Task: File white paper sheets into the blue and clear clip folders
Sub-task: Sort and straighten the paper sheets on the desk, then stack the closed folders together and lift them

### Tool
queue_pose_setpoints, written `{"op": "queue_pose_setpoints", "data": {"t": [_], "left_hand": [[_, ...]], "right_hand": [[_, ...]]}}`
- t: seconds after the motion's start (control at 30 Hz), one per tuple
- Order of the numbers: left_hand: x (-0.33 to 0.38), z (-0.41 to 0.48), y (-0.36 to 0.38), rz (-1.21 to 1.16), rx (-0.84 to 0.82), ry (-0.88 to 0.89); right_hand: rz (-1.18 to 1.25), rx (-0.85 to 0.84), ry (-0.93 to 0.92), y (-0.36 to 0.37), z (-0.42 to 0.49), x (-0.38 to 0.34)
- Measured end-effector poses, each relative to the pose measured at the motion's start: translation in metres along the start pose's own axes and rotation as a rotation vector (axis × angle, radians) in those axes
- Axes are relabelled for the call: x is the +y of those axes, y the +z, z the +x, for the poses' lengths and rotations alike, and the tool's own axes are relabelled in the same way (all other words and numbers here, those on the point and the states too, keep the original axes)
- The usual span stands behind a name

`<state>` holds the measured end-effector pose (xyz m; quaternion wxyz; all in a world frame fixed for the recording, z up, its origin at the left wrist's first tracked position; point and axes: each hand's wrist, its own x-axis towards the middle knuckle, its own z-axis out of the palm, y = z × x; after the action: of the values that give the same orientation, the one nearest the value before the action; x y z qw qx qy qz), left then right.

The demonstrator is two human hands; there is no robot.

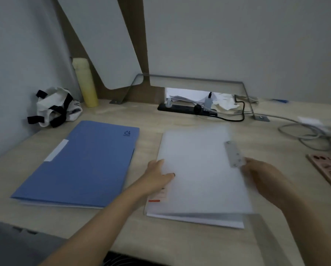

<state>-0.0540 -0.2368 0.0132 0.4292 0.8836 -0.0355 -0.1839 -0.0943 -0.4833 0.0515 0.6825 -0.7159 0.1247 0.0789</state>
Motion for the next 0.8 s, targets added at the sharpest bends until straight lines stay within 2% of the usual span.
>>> {"op": "queue_pose_setpoints", "data": {"t": [0.2,0.33,0.4,0.5,0.6,0.73,0.8], "left_hand": [[-0.012,0.0,0.01,-0.047,0.104,0.039],[-0.025,0.005,0.006,-0.074,0.133,0.069],[-0.03,0.007,-0.005,-0.085,0.191,0.121],[-0.044,0.008,-0.037,-0.058,0.368,0.169],[-0.069,0.009,-0.086,0.13,0.527,0.129],[-0.123,0.004,-0.148,0.415,0.57,-0.151],[-0.142,-0.005,-0.168,0.435,0.562,-0.289]], "right_hand": [[-0.636,0.259,0.12,0.0,0.033,0.056],[-0.768,0.385,0.058,0.016,0.027,0.05],[-0.715,0.405,-0.045,0.033,0.024,0.039],[-0.579,0.265,-0.135,0.073,0.024,0.019],[-0.317,0.039,-0.068,0.122,0.026,-0.001],[-0.166,-0.163,0.07,0.182,0.044,-0.002],[-0.149,-0.199,0.109,0.207,0.052,0.002]]}}
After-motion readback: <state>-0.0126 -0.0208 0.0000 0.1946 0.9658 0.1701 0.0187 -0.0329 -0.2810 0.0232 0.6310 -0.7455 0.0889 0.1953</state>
